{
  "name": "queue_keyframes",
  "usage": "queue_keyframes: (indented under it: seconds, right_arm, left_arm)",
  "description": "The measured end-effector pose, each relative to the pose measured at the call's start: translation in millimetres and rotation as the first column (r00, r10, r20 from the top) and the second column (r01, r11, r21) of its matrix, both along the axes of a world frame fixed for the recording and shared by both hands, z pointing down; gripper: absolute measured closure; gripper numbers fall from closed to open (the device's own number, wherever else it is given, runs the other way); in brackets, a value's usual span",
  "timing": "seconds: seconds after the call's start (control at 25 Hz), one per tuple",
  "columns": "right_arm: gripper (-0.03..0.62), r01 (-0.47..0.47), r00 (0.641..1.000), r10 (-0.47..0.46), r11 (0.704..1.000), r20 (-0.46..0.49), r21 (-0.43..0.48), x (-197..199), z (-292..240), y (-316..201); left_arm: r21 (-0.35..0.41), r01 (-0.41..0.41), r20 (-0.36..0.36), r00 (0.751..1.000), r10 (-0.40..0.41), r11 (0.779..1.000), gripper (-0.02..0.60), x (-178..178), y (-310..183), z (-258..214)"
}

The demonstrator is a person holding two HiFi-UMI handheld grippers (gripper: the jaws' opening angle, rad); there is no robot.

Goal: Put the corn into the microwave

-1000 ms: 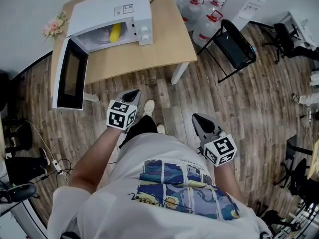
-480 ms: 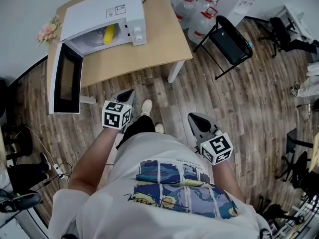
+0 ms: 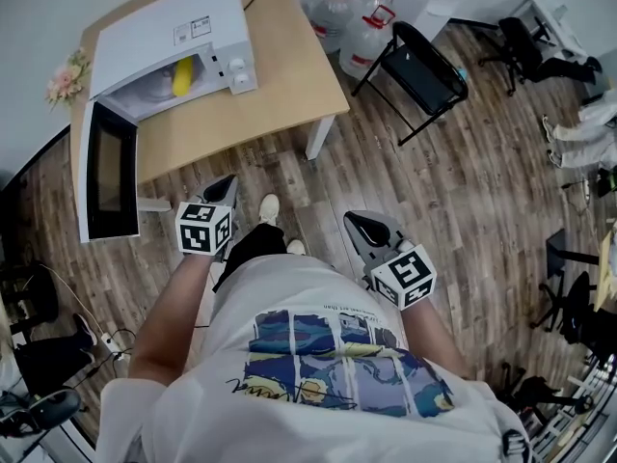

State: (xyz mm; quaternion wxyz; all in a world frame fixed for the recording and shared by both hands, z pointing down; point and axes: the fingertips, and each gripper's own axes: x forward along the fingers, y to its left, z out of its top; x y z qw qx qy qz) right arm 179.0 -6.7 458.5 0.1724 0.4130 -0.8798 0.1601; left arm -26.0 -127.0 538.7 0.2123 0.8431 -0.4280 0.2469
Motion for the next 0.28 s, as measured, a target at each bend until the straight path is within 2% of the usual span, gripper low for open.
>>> queue_keyframes:
  seconds: [0.28]
  right_arm:
    - [0.585,-0.003,1.000,0.003,1.000,-0.005,-0.004,4,2,-13]
  left_arm:
    - [0.004,-0.003,-0.006,1.000,0.003,1.000,0.572,7,-15,1]
